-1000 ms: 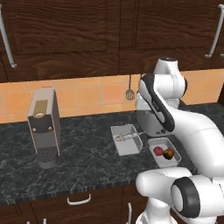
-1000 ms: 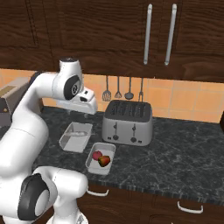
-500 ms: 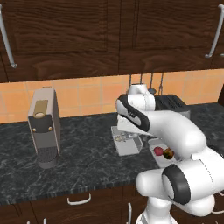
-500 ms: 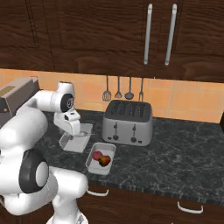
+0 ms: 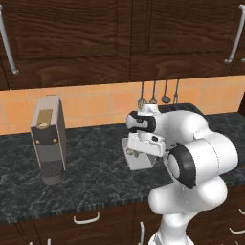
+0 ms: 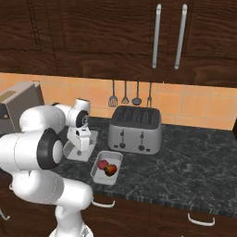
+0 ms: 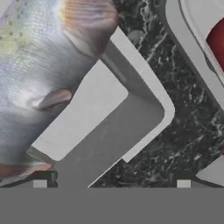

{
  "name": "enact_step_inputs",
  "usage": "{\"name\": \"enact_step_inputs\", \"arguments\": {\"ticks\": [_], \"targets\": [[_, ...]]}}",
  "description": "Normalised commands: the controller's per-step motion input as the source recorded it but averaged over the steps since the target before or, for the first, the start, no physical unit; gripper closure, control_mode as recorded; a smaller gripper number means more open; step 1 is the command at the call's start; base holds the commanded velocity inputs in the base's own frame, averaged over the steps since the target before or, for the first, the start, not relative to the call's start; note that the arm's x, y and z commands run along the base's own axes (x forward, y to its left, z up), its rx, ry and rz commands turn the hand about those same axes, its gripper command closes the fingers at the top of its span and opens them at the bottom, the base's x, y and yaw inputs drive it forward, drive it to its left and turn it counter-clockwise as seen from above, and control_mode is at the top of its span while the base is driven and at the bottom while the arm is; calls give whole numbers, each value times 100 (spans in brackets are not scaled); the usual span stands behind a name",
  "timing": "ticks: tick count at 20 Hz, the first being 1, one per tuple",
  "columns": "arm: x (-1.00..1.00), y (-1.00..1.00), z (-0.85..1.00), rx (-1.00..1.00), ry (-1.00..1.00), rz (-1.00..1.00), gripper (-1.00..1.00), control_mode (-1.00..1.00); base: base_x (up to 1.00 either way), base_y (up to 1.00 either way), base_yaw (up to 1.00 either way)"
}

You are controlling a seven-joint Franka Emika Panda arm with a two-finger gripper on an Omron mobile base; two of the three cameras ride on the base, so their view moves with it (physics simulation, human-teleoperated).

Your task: Take the meat container that has the fish and place it on the second highest rack of the freezer. Then take the vegetable container that has the tomato and bell pepper and place it on the highest rack of the freezer.

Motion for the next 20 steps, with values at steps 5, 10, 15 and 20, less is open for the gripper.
{"name": "enact_step_inputs", "arguments": {"ticks": [5, 10, 15, 20], "targets": [[2, 1, -41, 0, -8, -15, -100, -100, 0, 0, 0], [-22, 4, -26, 0, -11, -19, -100, -100, 0, 0, 0], [6, 9, -36, -1, 0, -17, -100, -100, 0, 0, 0], [0, 3, -35, -1, -1, -12, 100, -100, 0, 0, 0]]}}
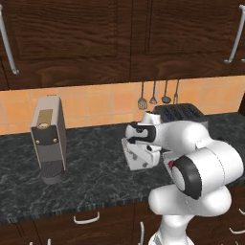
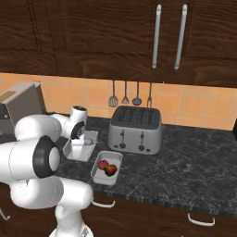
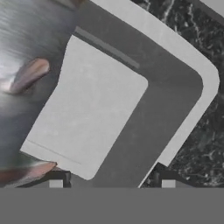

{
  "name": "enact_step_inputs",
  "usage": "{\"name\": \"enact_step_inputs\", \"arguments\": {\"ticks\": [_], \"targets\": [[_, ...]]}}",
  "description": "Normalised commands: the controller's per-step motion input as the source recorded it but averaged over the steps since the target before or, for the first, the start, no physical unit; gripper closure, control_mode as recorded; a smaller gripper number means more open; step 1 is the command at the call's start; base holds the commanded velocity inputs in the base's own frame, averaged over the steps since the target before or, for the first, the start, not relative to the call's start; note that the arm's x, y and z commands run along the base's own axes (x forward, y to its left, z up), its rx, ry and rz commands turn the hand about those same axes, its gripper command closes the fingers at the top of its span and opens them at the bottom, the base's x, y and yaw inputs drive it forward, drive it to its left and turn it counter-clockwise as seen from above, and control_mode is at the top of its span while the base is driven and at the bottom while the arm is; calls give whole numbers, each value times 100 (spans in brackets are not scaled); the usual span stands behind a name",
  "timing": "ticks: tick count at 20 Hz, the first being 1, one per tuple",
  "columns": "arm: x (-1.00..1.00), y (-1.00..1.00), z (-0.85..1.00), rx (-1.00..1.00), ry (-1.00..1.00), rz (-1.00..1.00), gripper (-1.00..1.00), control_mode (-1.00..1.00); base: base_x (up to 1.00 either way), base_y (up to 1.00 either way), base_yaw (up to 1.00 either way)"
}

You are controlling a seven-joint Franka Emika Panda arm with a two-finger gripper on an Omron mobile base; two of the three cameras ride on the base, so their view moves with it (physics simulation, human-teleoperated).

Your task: Take the meat container that has the fish and place it on the second highest rack of the freezer. Then take the vegetable container that has the tomato and bell pepper and place it on the highest rack of the freezer.

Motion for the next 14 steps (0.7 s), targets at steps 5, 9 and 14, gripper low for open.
{"name": "enact_step_inputs", "arguments": {"ticks": [5, 9, 14], "targets": [[-2, 0, -25, -2, 0, -1, 100, -100, 0, 0, 0], [-46, 0, 5, -6, -9, -1, 100, -100, 0, 0, 0], [-73, 0, 90, -1, -17, 0, 100, -100, 0, 0, 0]]}}
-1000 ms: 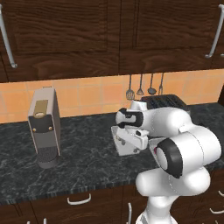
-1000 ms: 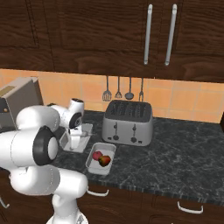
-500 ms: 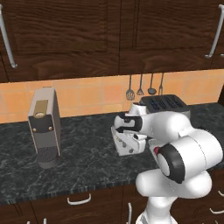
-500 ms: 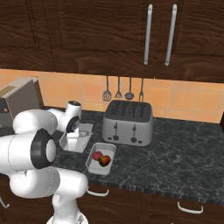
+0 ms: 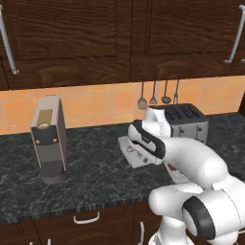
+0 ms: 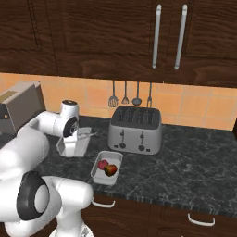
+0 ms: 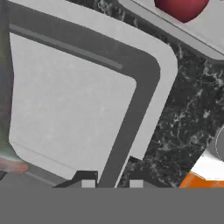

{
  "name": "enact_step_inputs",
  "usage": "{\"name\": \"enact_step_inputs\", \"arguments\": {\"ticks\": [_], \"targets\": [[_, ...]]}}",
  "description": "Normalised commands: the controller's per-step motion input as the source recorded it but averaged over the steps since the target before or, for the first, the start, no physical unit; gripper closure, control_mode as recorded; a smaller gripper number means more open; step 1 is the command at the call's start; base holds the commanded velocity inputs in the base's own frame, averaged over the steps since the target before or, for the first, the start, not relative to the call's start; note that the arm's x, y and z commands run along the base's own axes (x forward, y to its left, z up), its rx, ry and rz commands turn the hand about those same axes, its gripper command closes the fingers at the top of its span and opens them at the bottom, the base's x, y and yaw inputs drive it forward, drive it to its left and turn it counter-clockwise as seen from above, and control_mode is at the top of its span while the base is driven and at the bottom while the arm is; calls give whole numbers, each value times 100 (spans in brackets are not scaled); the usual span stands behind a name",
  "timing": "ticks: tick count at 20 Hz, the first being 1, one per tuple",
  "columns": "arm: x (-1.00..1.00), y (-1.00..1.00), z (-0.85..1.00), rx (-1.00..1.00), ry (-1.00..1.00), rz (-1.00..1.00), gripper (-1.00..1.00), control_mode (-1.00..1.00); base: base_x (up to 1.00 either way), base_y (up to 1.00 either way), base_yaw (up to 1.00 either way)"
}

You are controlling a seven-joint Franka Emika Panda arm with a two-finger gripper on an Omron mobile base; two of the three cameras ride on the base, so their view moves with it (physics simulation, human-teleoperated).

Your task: Take the meat container that has the fish and place it on the second highest rack of the freezer. Then take the vegetable container that has the tomato and bell pepper and place it on the highest rack of the freezer.

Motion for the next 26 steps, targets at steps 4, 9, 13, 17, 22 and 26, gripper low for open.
{"name": "enact_step_inputs", "arguments": {"ticks": [4, 9, 13, 17, 22, 26], "targets": [[-84, 0, 100, 0, -15, 0, 100, -100, 0, 0, 0], [-89, 0, 100, 0, -15, 0, 100, -100, 0, 0, 0], [-62, -4, 100, 0, 0, 0, 100, -100, 0, 0, 0], [-48, -30, 100, 0, 0, 0, 100, -100, 0, 0, 0], [-17, -29, 100, 0, 2, 0, 100, -100, 0, 0, 0], [-11, -11, 91, 0, 1, -5, 100, -100, 0, 0, 0]]}}
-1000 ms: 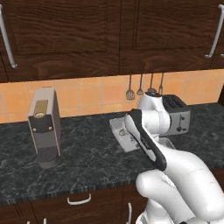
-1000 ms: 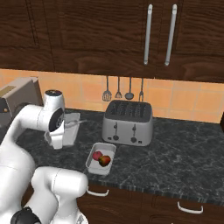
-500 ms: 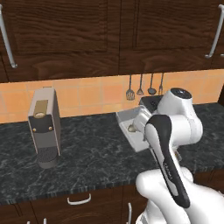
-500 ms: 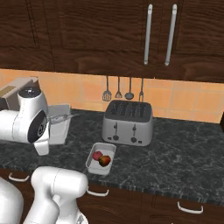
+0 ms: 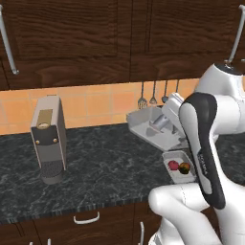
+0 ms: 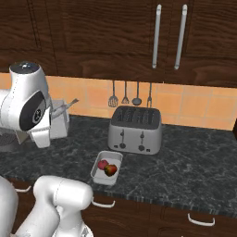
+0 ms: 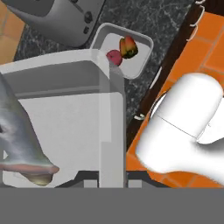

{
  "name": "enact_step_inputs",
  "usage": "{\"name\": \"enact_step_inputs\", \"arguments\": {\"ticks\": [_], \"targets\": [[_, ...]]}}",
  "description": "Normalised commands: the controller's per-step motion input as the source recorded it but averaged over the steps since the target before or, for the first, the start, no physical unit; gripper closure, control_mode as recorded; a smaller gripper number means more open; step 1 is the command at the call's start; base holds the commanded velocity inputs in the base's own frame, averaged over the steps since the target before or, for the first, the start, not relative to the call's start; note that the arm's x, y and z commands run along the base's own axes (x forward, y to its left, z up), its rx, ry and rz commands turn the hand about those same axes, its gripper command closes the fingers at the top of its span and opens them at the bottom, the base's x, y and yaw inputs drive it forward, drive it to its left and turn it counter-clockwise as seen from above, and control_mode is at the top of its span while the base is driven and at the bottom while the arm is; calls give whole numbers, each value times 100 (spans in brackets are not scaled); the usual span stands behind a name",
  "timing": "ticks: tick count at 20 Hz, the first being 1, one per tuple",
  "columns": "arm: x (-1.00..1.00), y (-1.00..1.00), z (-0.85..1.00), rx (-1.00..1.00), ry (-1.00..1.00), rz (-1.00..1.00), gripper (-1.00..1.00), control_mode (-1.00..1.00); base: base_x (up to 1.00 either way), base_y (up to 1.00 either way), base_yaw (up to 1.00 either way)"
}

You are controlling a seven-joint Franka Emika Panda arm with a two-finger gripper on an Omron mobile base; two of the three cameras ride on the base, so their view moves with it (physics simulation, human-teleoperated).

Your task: Take the meat container that has the fish and place it on the second highest rack of the freezer. Then take the vegetable container that has the tomato and bell pepper and place it on the highest rack of the freezer.

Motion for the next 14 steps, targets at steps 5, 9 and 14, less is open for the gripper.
{"name": "enact_step_inputs", "arguments": {"ticks": [5, 9, 14], "targets": [[-59, 0, 3, 0, -1, -3, 100, -100, 0, 0, 0], [-21, 0, -17, 0, -1, 0, 100, -100, 0, 0, 0], [0, 0, 0, 0, 0, 0, 100, 100, -90, 9, -24]]}}
